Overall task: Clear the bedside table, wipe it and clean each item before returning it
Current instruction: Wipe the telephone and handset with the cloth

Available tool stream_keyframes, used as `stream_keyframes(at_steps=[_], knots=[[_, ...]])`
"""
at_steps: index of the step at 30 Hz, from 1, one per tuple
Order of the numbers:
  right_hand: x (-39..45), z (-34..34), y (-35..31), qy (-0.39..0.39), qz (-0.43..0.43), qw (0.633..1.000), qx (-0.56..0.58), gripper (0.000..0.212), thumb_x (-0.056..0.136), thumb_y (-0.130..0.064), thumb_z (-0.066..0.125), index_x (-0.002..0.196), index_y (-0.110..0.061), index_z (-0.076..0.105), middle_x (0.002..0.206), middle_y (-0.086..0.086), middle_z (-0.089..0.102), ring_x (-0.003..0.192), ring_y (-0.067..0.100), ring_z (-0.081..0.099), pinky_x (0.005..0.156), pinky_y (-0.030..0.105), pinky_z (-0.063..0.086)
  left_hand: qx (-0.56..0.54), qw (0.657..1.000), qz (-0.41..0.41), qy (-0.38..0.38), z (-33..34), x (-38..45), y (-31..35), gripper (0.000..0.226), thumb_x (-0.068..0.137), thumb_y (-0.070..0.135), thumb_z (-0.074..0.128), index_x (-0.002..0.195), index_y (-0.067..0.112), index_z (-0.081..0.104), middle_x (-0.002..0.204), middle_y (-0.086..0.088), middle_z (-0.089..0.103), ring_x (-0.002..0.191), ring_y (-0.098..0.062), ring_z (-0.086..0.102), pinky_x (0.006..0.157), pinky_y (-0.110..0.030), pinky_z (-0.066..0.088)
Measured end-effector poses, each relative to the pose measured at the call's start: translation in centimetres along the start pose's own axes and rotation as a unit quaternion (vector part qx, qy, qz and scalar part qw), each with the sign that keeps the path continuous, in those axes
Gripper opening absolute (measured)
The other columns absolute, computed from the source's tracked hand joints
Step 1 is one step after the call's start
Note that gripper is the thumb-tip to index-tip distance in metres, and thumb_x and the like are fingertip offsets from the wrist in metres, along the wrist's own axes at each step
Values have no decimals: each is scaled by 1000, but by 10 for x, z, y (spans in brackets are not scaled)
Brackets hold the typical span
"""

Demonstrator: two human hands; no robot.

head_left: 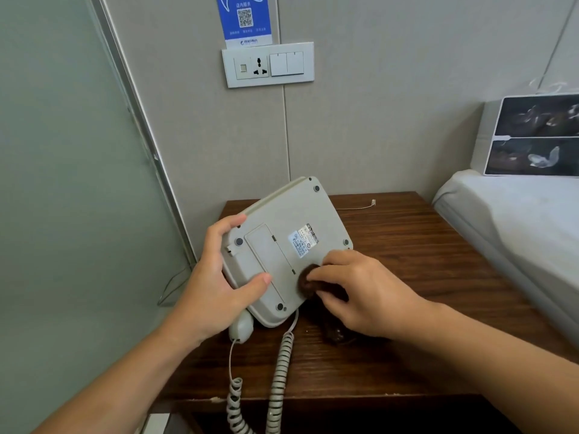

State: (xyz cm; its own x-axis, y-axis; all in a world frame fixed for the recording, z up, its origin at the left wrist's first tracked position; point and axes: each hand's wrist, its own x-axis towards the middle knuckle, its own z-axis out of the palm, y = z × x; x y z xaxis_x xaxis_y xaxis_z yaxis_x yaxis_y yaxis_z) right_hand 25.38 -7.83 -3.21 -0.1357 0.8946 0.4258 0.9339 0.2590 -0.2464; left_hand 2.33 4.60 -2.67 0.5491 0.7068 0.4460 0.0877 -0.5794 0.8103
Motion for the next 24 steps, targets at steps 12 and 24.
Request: stream_keyframes(at_steps=[12, 24], knots=[[-7, -8, 11, 4, 25, 1000, -1, 29, 92, -27, 68, 120, -27, 75, 106, -7, 66, 98, 16, 65, 87, 40, 57, -3, 1000, 3, 5, 3, -1, 2, 88, 81, -1, 83, 139, 47, 37, 121, 35, 58, 117, 1, 62, 89, -11, 52], [6, 11, 18, 133, 71, 988, 17, 33, 87, -23, 73, 120, -19, 71, 108, -1, 66, 98, 24, 65, 86, 44, 57, -7, 1000, -2, 9, 5, 1, 4, 88, 80, -3, 83, 137, 47, 37, 118, 36, 59, 114, 3, 63, 87, -12, 53]])
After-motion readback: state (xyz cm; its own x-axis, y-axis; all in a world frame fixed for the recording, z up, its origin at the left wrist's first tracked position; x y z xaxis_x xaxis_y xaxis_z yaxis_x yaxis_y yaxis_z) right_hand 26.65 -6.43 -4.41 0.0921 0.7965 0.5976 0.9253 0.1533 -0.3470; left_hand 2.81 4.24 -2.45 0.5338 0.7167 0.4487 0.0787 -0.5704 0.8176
